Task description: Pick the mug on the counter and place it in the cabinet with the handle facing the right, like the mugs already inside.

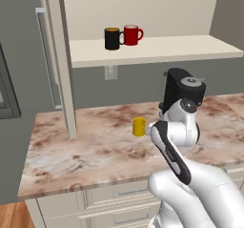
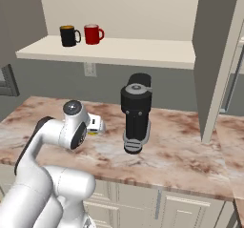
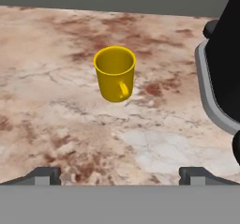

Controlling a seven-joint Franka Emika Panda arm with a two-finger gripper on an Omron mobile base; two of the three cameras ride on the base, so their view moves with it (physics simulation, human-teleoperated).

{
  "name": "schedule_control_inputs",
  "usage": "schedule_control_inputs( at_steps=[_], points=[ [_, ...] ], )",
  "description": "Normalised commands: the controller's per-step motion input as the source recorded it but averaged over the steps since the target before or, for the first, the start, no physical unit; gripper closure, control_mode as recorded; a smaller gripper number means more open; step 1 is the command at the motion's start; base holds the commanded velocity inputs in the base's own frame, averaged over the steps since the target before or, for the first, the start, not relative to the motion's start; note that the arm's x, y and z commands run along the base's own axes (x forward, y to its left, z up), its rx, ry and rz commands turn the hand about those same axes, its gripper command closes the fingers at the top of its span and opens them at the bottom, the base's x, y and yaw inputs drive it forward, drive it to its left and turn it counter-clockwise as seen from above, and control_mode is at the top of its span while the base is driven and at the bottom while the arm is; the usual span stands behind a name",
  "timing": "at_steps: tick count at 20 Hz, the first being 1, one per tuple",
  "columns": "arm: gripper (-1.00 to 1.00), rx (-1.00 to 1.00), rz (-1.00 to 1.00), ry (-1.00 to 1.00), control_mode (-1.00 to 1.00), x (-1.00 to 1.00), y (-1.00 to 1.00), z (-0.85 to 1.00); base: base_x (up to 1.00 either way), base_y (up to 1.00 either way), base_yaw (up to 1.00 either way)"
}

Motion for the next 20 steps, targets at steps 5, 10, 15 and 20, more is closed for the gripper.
schedule_control_inputs(
  at_steps=[5, 10, 15, 20],
  points=[
    [-1.00, 0.00, 0.00, 0.00, -1.00, 0.43, 0.00, -0.11, 0.00, 0.00, 0.00],
    [-1.00, 0.00, 0.00, 0.00, -1.00, 0.30, 0.00, -0.31, 0.00, 0.00, 0.00],
    [-1.00, 0.00, 0.00, 0.00, -1.00, 0.22, 0.00, -0.40, 0.00, 0.00, 0.00],
    [-1.00, 0.00, 0.00, -0.01, -1.00, 0.14, 0.00, -0.08, 0.00, 0.00, 0.00]
  ],
)
